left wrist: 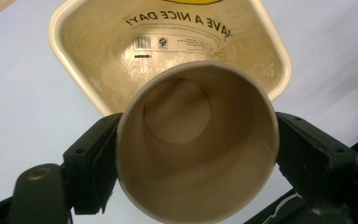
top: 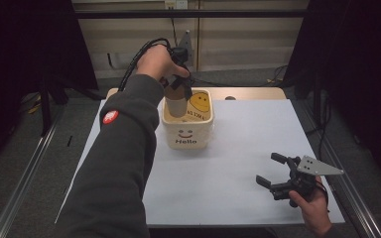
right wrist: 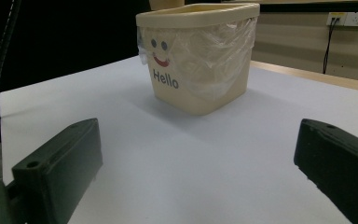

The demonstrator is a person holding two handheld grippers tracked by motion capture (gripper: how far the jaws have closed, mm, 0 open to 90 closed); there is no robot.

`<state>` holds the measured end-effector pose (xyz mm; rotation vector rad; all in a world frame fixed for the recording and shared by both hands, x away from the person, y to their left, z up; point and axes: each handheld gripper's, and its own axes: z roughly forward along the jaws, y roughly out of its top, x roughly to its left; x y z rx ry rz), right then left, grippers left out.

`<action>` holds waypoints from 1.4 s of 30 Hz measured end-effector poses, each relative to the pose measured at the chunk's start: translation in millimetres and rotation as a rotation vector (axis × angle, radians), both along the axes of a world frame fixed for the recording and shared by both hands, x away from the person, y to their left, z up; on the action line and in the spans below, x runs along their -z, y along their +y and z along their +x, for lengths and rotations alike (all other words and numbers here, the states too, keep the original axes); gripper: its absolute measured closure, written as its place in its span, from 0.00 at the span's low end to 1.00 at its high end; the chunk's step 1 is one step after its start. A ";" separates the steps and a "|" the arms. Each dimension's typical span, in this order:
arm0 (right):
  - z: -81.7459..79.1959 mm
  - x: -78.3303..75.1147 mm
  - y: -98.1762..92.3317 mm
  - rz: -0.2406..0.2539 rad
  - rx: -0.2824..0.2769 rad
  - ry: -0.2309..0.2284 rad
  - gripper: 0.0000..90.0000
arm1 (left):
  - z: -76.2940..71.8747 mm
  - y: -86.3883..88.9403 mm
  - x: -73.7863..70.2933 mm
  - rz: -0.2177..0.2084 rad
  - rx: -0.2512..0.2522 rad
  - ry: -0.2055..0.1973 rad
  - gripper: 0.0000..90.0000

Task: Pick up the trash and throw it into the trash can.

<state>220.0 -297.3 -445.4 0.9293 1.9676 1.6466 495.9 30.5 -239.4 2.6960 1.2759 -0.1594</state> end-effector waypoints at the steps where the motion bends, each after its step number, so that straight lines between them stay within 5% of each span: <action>1: -0.1 -0.1 0.0 0.000 0.000 0.000 0.01 | 0.4 0.4 -0.6 0.003 0.007 -0.009 0.22; 6: -0.2 -0.2 0.1 0.001 -0.001 0.001 0.01 | 2.0 1.6 -6.4 -0.009 0.028 -0.057 0.17; 14: -0.4 -0.2 0.2 0.003 -0.002 0.005 0.01 | 0.0 6.4 -19.3 -0.023 0.006 -0.073 0.14; 30: -0.3 -0.1 1.0 0.002 -0.004 0.007 0.00 | -19.0 17.1 -86.4 -0.029 0.001 -0.147 0.14; 42: -0.2 0.0 0.6 -0.010 -0.006 0.006 0.00 | -24.2 34.0 -80.6 -0.036 -0.004 -0.130 0.13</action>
